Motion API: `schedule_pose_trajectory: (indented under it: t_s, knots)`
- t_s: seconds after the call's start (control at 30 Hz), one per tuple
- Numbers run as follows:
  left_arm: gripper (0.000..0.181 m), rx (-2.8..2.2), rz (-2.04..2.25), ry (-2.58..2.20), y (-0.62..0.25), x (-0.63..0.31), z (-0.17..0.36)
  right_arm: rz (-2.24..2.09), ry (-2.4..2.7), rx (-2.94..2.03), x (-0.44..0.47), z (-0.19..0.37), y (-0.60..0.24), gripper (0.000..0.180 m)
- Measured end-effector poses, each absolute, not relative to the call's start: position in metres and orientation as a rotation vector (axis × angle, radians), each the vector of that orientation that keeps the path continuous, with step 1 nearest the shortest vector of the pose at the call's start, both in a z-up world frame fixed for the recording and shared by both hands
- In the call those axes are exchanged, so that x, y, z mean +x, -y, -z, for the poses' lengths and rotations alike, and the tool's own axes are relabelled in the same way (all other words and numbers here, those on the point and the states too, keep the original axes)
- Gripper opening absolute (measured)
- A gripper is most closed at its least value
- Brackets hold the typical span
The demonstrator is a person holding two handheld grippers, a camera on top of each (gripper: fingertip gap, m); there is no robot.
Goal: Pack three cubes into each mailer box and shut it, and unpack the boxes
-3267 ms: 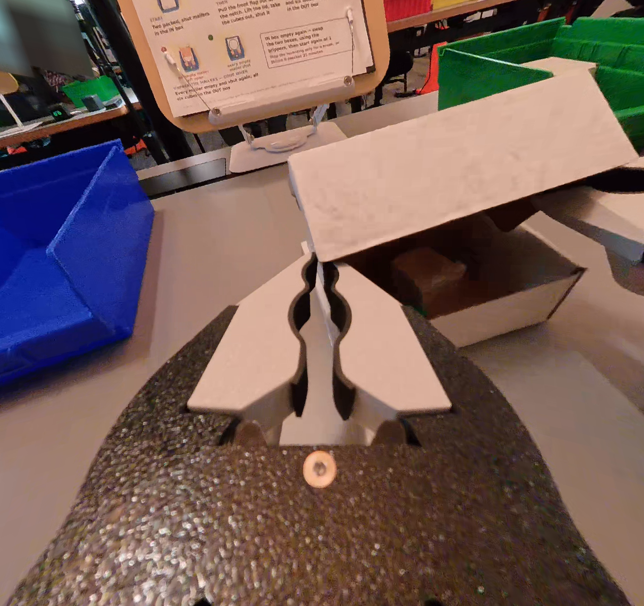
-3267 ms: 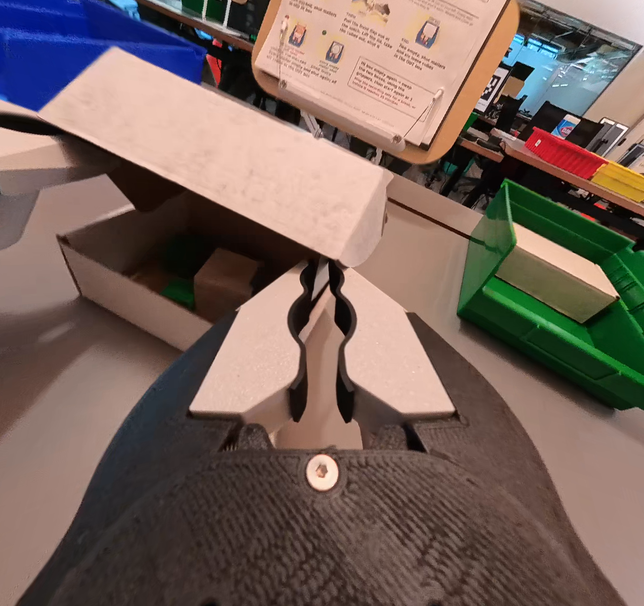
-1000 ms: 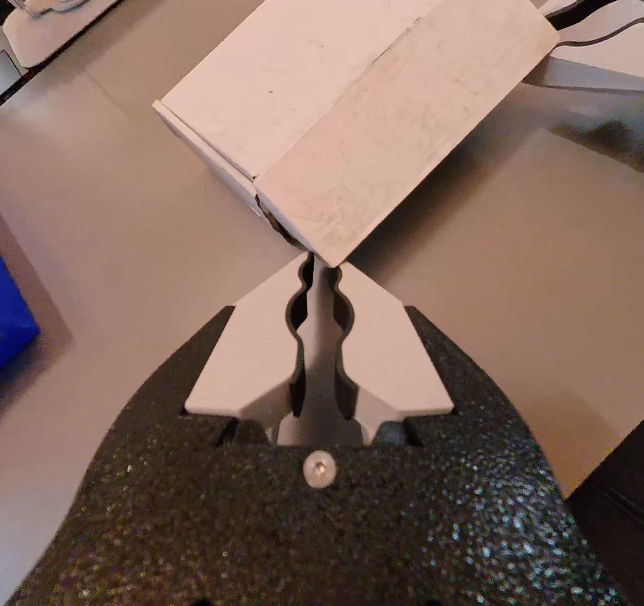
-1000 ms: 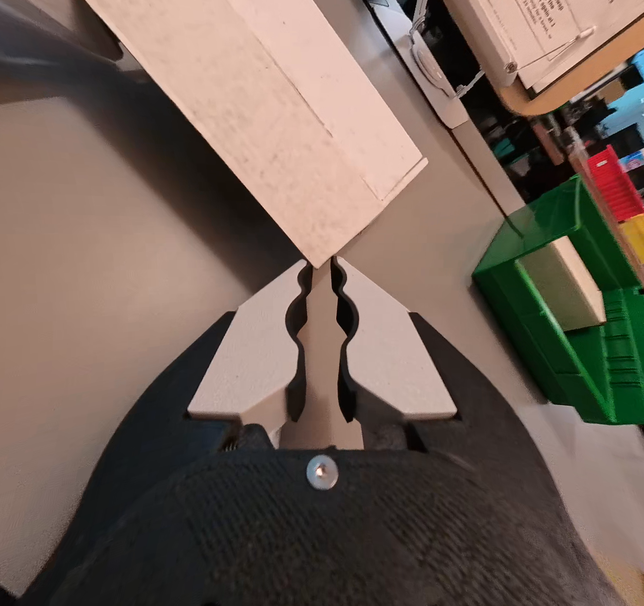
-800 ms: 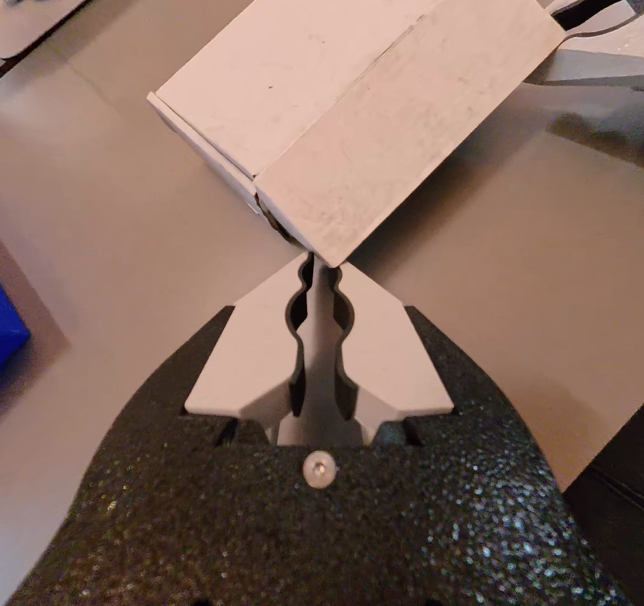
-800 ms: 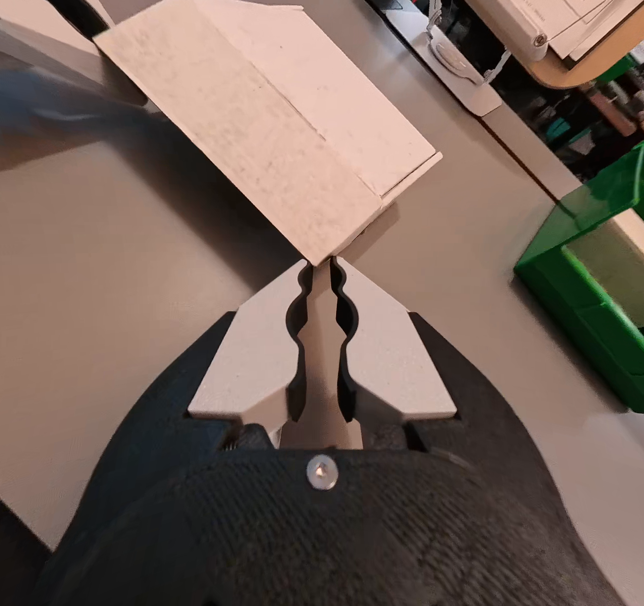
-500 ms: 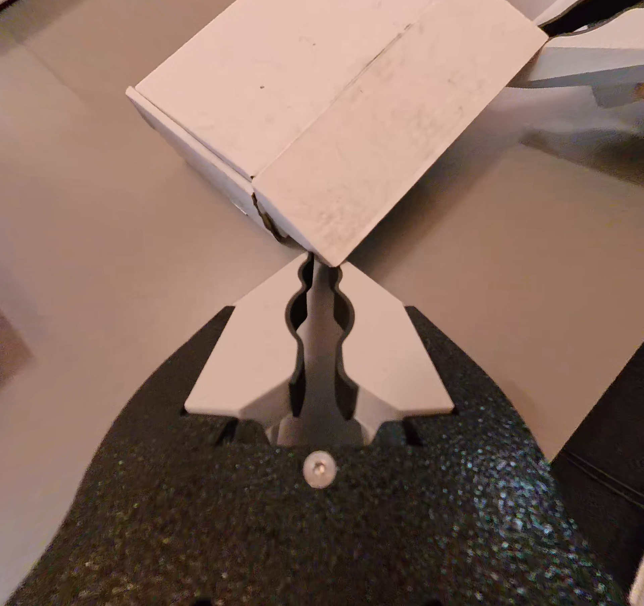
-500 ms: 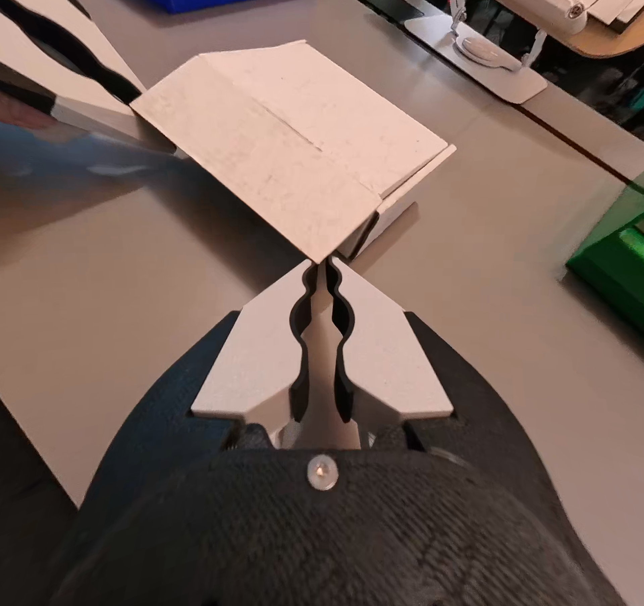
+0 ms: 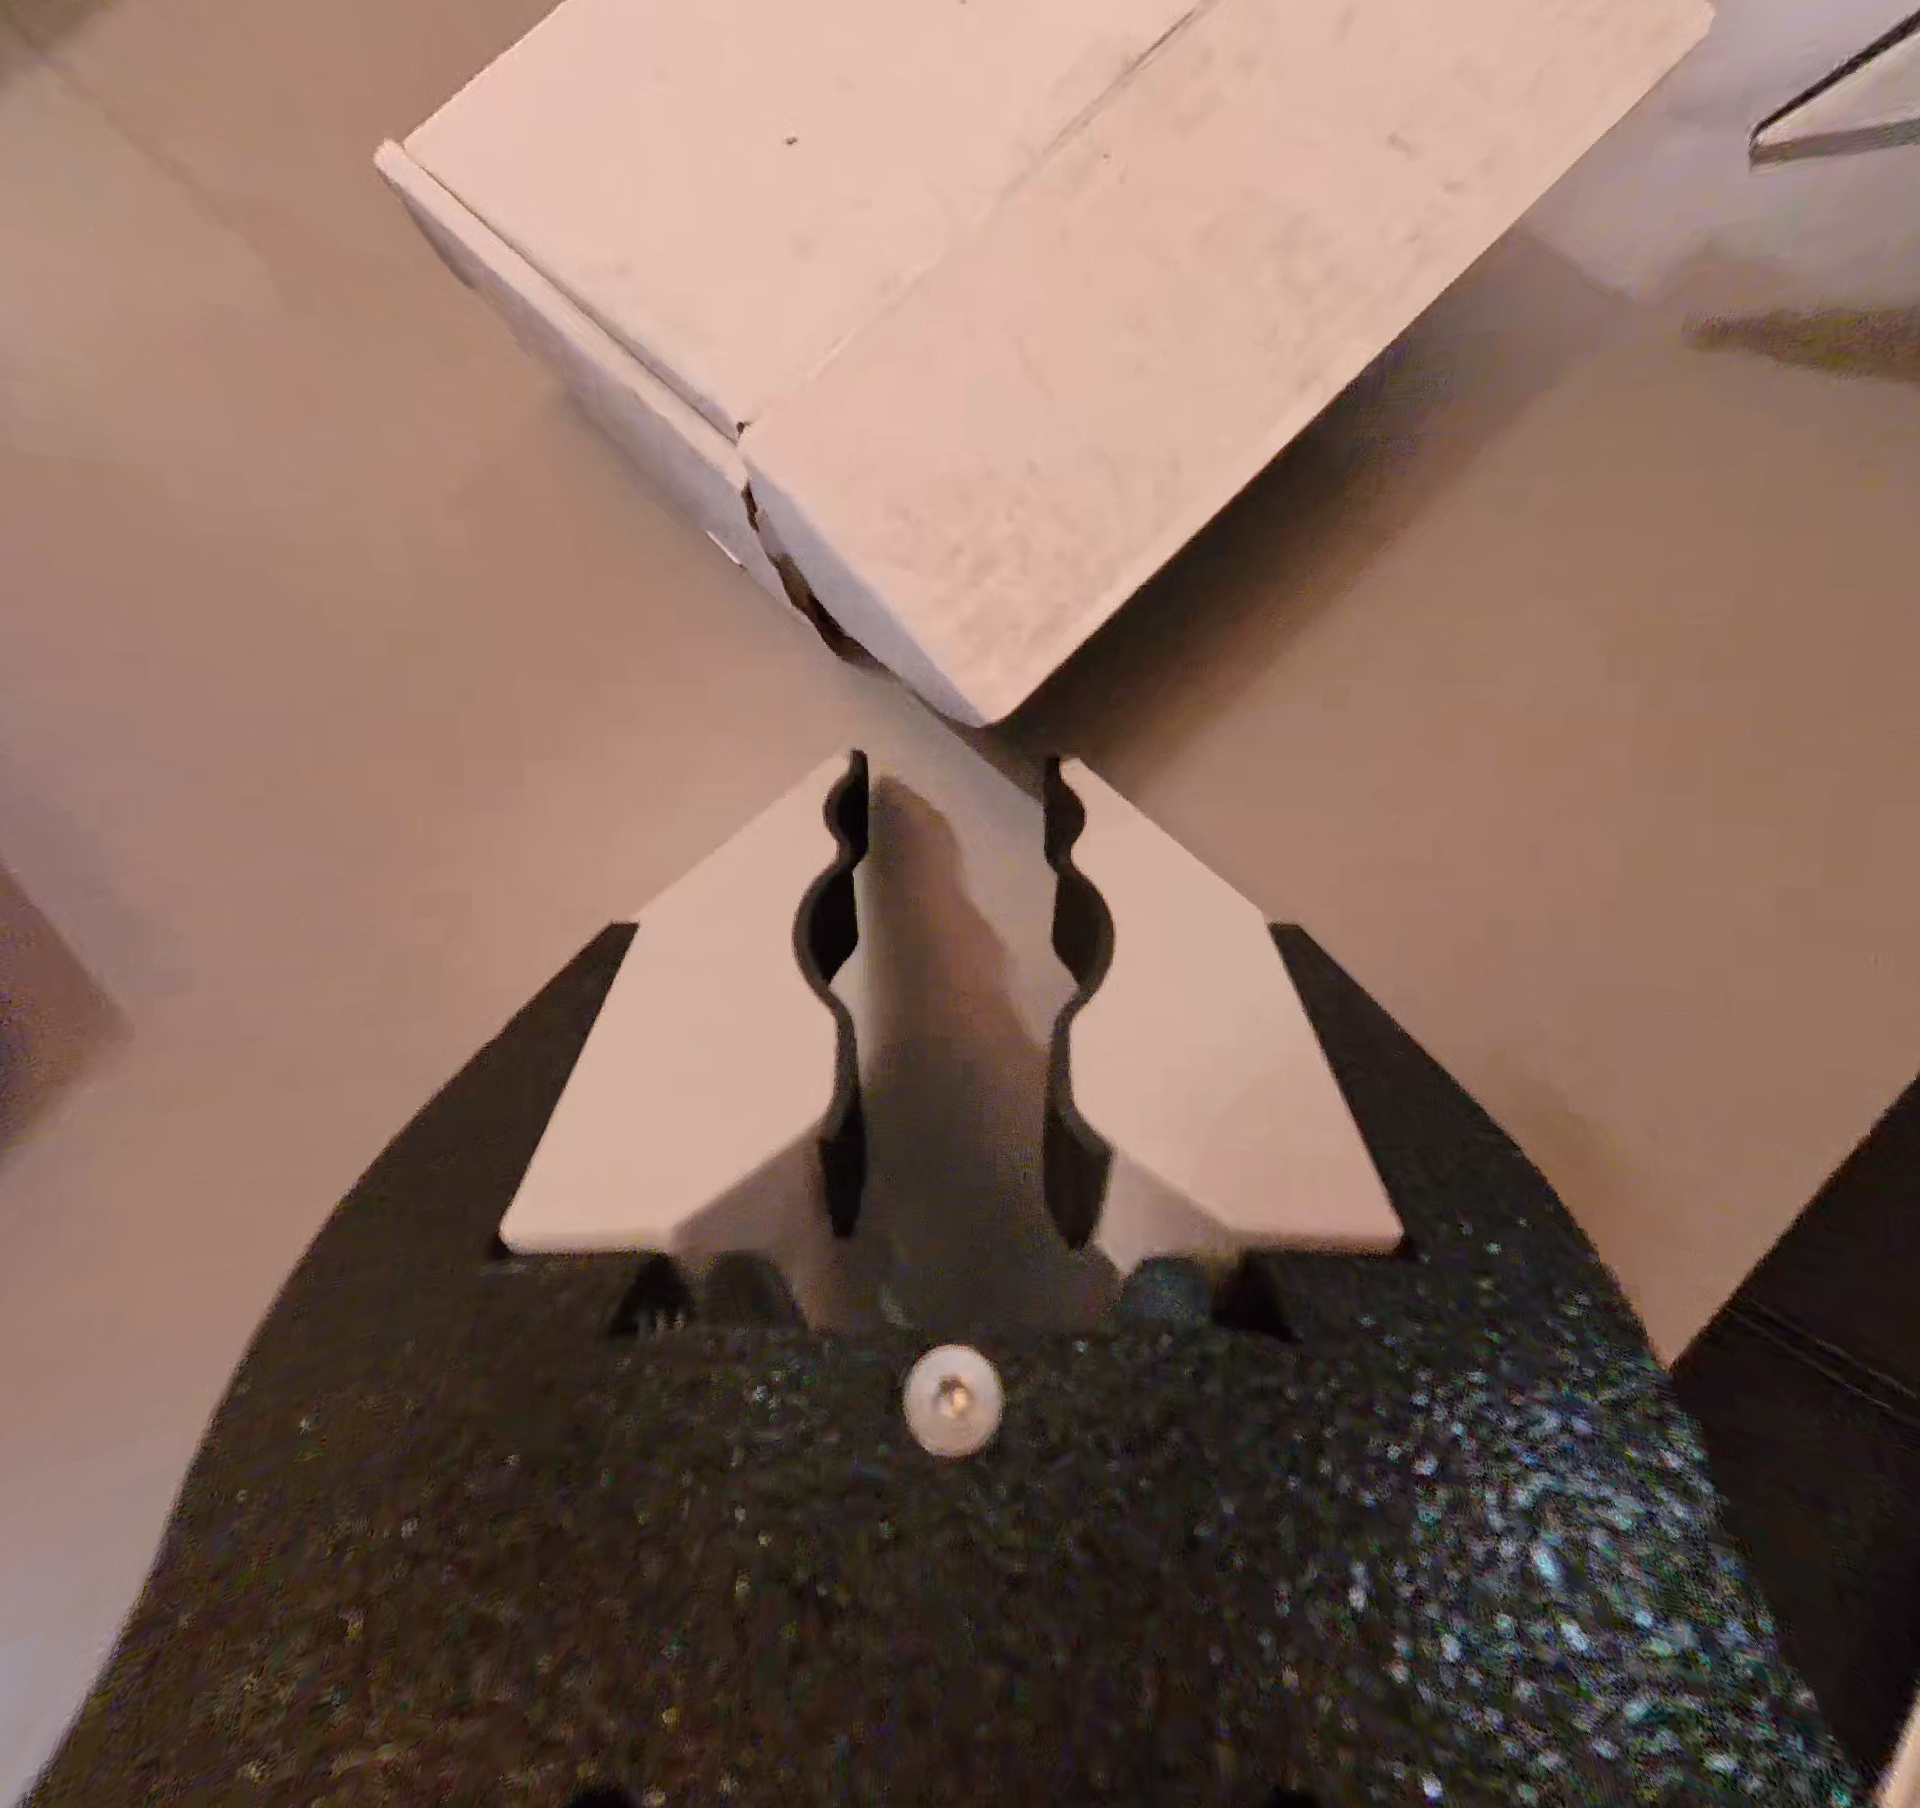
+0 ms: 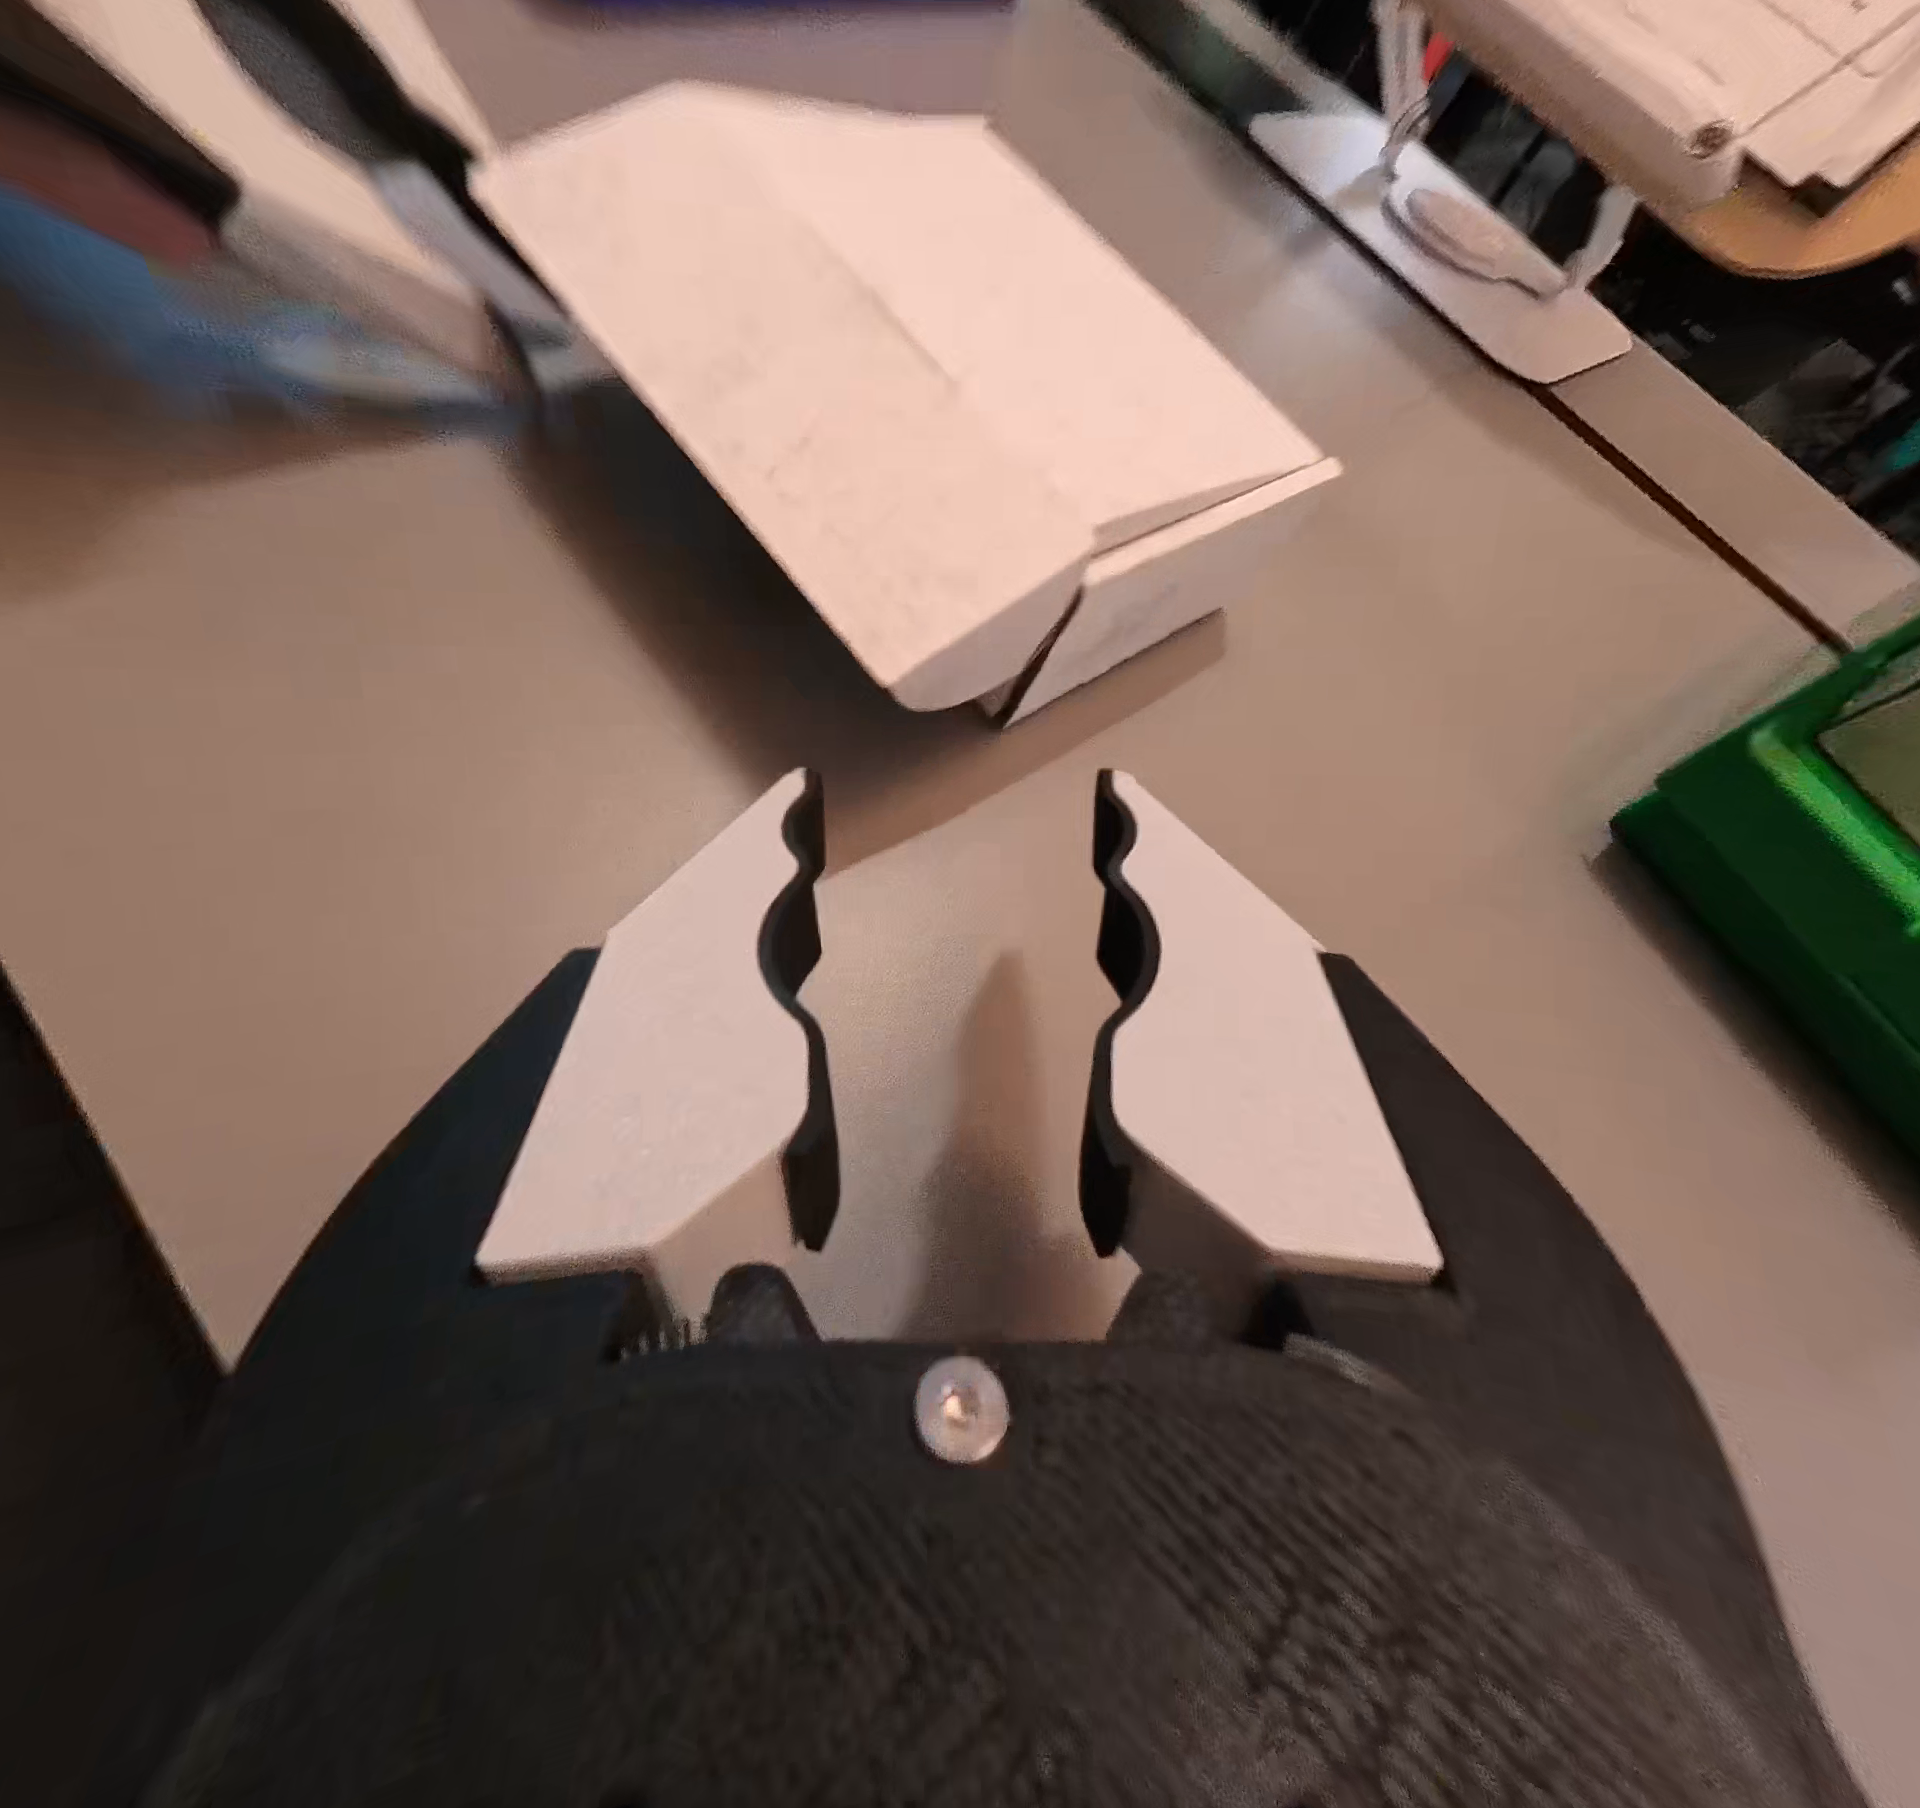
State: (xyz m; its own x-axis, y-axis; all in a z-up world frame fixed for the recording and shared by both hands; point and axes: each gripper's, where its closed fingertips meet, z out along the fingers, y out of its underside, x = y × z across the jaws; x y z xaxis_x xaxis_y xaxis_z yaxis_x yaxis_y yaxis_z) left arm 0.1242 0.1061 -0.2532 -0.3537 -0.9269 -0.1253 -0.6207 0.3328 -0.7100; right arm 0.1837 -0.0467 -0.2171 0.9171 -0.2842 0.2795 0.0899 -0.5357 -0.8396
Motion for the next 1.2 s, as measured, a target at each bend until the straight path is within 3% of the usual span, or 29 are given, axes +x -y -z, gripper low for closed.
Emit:
schedule_pose_trajectory:
  t_s: [0.03, 0.2, 0.37, 0.63, 0.9, 1.2]
  knots:
    - [0.031, -1.369, 0.807, -2.087, -0.107, 0.121, 0.251, 0.425, -0.181, -2.033, 0.185, 0.209, 0.048, 0.052]
    - [0.034, -1.357, 1.059, -2.021, -0.112, 0.117, 0.219, 0.236, -0.303, -1.813, 0.188, 0.18, 0.041, 0.058]
    - [0.033, -1.265, 0.977, -2.018, -0.111, 0.118, 0.222, 0.284, -0.361, -1.777, 0.206, 0.167, 0.034, 0.065]
    - [0.027, -1.076, 0.807, -1.937, -0.101, 0.12, 0.228, 0.114, -0.416, -1.831, 0.195, 0.186, 0.035, 0.059]
    - [0.009, -0.944, 0.658, -1.928, -0.097, 0.131, 0.231, 0.156, -0.431, -1.908, 0.193, 0.196, 0.027, 0.057]
    - [0.015, -0.841, 0.683, -1.984, -0.086, 0.131, 0.233, 0.207, -0.437, -1.978, 0.201, 0.199, 0.02, 0.047]
